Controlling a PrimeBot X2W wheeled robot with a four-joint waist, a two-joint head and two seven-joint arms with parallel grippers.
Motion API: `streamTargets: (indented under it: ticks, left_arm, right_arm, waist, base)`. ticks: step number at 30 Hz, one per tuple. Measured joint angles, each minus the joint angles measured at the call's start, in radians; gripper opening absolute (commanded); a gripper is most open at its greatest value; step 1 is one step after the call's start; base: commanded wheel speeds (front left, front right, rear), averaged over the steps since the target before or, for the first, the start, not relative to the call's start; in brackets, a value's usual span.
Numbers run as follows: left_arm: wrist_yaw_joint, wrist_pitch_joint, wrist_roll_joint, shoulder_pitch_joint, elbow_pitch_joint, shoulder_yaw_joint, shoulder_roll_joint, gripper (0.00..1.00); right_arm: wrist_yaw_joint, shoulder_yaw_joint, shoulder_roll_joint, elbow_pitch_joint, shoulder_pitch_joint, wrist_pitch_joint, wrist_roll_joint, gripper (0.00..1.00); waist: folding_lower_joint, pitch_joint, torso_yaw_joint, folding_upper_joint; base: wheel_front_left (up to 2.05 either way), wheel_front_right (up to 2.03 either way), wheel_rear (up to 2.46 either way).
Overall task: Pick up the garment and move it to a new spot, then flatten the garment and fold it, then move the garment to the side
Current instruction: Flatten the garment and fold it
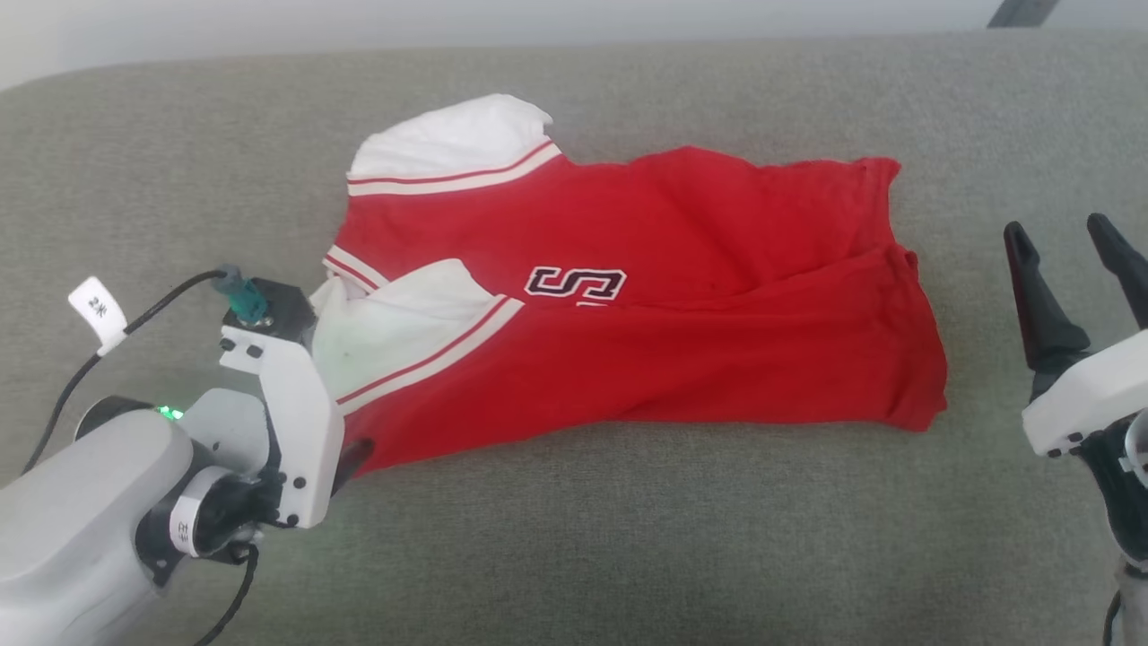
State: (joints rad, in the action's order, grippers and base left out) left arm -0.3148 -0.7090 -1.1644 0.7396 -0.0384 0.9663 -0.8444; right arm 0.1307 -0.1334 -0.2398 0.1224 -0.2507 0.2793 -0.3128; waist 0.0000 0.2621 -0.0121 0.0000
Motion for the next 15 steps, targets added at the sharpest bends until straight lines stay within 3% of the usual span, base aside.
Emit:
streamTargets:
  ticks: [4,13,14,15]
  left_arm:
    - [-0.002,0.030,-0.008,-0.023,-0.040,-0.007,0.007,1.00]
    - [0.049,0.081,-0.030,-0.021,-0.198,-0.027,0.069,1.00]
    - [0.058,0.081,-0.032,-0.018,-0.212,-0.028,0.075,0.69]
    - [0.069,0.081,-0.032,-0.014,-0.224,-0.027,0.082,0.29]
  right_arm:
    - [0.000,-0.001,0.015,0.010,0.005,0.022,-0.002,1.00]
    - [0.000,0.038,-0.005,-0.030,0.026,0.139,-0.052,1.00]
    - [0.000,0.046,-0.012,-0.037,0.030,0.160,-0.064,1.00]
    - [0.000,0.053,-0.016,-0.046,0.033,0.180,-0.077,1.00]
  waist:
    - [0.0000,0.025,-0.018,0.0000]
    - [0.0000,0.063,-0.035,0.0001]
    - [0.0000,0.066,-0.033,0.0001]
    - [0.0000,0.068,-0.031,0.0001]
  base:
    - [0.00,0.00,0.00]
    - [0.00,0.00,0.00]
    - [0.00,0.00,0.00]
    - [0.00,0.00,0.00]
